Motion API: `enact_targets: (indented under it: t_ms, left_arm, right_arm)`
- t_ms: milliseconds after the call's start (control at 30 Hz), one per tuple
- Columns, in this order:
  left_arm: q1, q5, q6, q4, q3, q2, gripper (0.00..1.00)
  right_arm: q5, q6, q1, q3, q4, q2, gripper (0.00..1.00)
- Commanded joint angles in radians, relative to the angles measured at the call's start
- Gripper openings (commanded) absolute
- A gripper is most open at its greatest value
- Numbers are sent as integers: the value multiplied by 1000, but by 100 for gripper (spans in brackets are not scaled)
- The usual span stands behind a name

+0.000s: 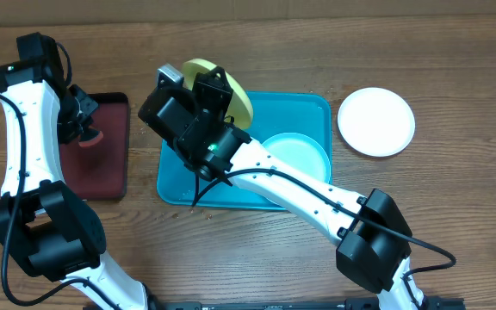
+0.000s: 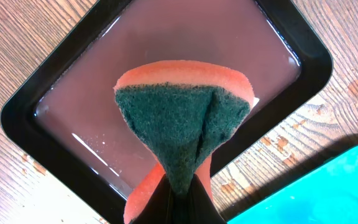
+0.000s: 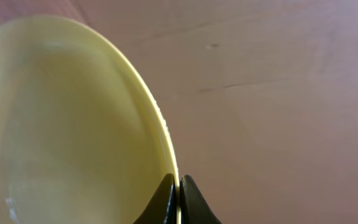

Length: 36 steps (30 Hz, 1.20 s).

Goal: Clean dirty plates on tray and stack at the side
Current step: 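Lift the yellow plate with the right gripper and carry it right, then stack the yellow plate onto the white plate and release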

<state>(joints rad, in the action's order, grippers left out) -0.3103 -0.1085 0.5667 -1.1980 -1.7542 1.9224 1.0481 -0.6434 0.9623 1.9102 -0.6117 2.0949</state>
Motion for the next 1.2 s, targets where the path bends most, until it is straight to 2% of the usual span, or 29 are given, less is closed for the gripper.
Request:
enact_targets:
  t_ms: [0, 33, 67, 133, 233, 433, 533, 833, 1000, 1167]
  left_arm:
    - [-3, 5, -21, 2, 11, -13, 4]
    - [-3, 5, -21, 2, 11, -13, 4]
    - [-3, 6, -21, 2, 11, -13, 4]
    - [-4, 14, -22, 2, 11, -13, 4]
    - [-4, 25, -37, 4, 11, -13, 4]
    - [-3, 24, -37, 6, 11, -13, 4]
    - [-4, 24, -37, 10, 11, -13, 4]
    - [-3, 25, -37, 20, 11, -13, 4]
    - [-3, 25, -37, 20, 11, -13, 4]
    - [-3, 32, -40, 21, 11, -13, 4]
  right_arm:
    - [-444, 218, -34, 21, -96, -27, 4]
    - [-553, 220, -55, 21, -128, -24, 4]
    - [-584, 253, -77, 21, -149, -24, 4]
    - [-562, 416, -151, 23, -171, -39, 4]
    - [-678, 520, -265, 23, -217, -71, 4]
    - [-1180, 615, -600, 23, -378, -107, 4]
    - [-1323, 622, -790, 21, -498, -95, 4]
    - [-1337, 621, -1135, -15, -670, -88, 4]
    - [-1284, 622, -1246, -94, -650, -88, 4]
    - [-1285, 622, -1288, -165, -597, -88, 4]
